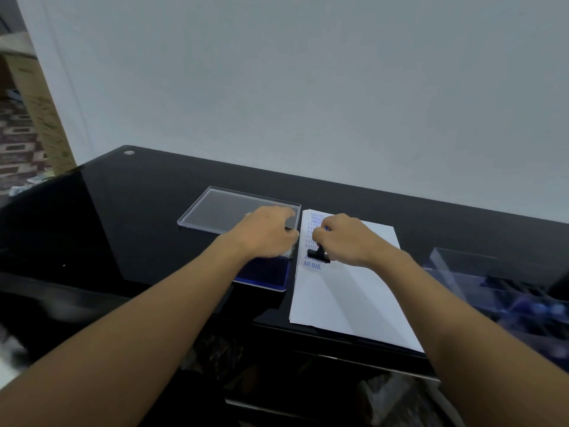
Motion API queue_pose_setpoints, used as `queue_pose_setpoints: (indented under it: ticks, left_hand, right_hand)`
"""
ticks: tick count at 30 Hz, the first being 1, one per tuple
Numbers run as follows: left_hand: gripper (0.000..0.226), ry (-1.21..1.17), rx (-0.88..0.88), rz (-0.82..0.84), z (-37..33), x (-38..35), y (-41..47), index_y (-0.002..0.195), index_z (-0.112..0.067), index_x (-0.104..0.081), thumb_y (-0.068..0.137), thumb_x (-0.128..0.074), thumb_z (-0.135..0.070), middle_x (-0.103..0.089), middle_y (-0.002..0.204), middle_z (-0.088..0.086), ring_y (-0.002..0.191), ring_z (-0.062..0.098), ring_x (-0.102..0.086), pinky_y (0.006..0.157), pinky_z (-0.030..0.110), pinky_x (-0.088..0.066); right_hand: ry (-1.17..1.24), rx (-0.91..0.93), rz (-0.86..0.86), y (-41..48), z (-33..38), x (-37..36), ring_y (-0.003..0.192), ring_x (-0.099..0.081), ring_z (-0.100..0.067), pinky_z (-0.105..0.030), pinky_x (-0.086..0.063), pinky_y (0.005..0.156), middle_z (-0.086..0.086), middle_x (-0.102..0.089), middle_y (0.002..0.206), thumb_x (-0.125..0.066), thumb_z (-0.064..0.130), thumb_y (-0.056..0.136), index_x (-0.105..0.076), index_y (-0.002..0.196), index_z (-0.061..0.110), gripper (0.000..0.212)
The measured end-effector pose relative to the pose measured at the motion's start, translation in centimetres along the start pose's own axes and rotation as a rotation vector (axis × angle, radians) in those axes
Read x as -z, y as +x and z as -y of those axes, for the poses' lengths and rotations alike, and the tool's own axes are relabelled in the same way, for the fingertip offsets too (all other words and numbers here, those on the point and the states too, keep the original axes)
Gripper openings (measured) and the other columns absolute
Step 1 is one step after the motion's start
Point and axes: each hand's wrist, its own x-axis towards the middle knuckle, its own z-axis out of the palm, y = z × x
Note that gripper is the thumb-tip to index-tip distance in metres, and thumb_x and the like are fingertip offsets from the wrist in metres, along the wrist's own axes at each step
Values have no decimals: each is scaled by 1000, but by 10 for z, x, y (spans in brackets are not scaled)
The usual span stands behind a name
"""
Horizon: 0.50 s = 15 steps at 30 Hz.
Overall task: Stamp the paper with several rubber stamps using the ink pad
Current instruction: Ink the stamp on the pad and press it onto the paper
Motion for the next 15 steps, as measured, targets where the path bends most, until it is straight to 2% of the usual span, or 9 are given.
queue_pose_setpoints:
  ticks: [3, 5, 7, 9, 15]
  left_hand:
    - [48, 40, -13, 49, -2, -1, 7, 141, -18, -50, 95, -53, -33, -56, 140, 4, 126, 24, -51, 109, 46, -40]
    - [49, 78, -26, 84, -3, -3, 12, 140, -20, -50, 94, -57, -37, -57, 138, 1, 127, 24, -50, 112, 51, -35]
    - [45, 117, -42, 110, -1, -6, 19, 132, -23, -55, 91, -61, -41, -58, 134, -2, 126, 25, -50, 113, 55, -30]
    - [43, 149, -52, 119, 3, -10, 25, 124, -25, -57, 87, -65, -45, -61, 128, -3, 124, 25, -51, 113, 58, -28]
    - [60, 194, -65, 122, 5, -17, 32, 133, -25, -53, 82, -71, -52, -57, 133, -4, 128, 24, -48, 113, 58, -23]
  right_hand:
    - [-27, -3, 36, 0, -3, -5, 65, -47, -23, -30, -37, 58, -7, -54, 73, -45, 25, 92, -40, 72, 12, 24]
    - [-70, 16, 66, -1, -3, -7, 67, -51, -24, -31, -39, 58, -8, -59, 77, -46, 28, 95, -48, 76, 10, 26]
    - [-116, 38, 90, -1, -3, -10, 72, -53, -24, -32, -41, 60, -12, -65, 86, -46, 31, 97, -56, 87, 5, 30]
    - [-154, 55, 99, 1, -4, -12, 70, -52, -22, -31, -40, 59, -13, -64, 87, -46, 31, 97, -57, 89, 4, 29]
    - [-213, 66, 88, 5, -7, -15, 62, -45, -18, -29, -35, 53, -10, -57, 80, -48, 28, 96, -53, 85, 6, 25]
